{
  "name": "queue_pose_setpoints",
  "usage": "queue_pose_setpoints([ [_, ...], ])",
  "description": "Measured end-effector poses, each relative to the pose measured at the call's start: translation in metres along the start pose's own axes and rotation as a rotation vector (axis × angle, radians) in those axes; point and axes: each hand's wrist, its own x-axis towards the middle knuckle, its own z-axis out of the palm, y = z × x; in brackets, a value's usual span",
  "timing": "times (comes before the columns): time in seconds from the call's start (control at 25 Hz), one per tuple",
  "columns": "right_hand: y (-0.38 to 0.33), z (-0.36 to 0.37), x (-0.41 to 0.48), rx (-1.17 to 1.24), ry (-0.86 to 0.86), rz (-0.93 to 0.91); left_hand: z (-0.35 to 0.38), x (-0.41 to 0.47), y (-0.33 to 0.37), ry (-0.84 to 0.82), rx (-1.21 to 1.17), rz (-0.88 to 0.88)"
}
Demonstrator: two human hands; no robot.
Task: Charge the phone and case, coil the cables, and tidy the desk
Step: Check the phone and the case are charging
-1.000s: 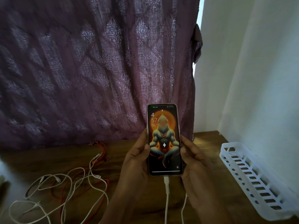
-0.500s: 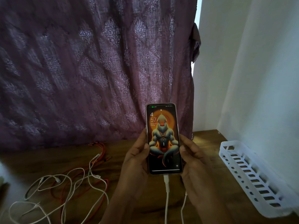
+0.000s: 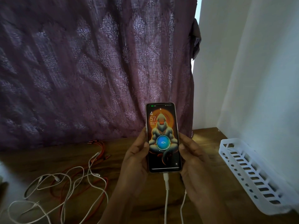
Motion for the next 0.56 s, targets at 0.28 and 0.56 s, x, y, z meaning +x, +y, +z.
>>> queue_pose_setpoints([
  [0.28,0.0021,-0.0020,0.0040,-0.005,-0.018,0.015,-0.0025,0.0026,-0.0013,-0.003,0.002,-0.012],
  [0.56,0.0043,-0.0019,0.0071,-0.025,-0.003,0.030,-0.0047,0.0045,-0.0032,0.007,-0.016,-0.003],
])
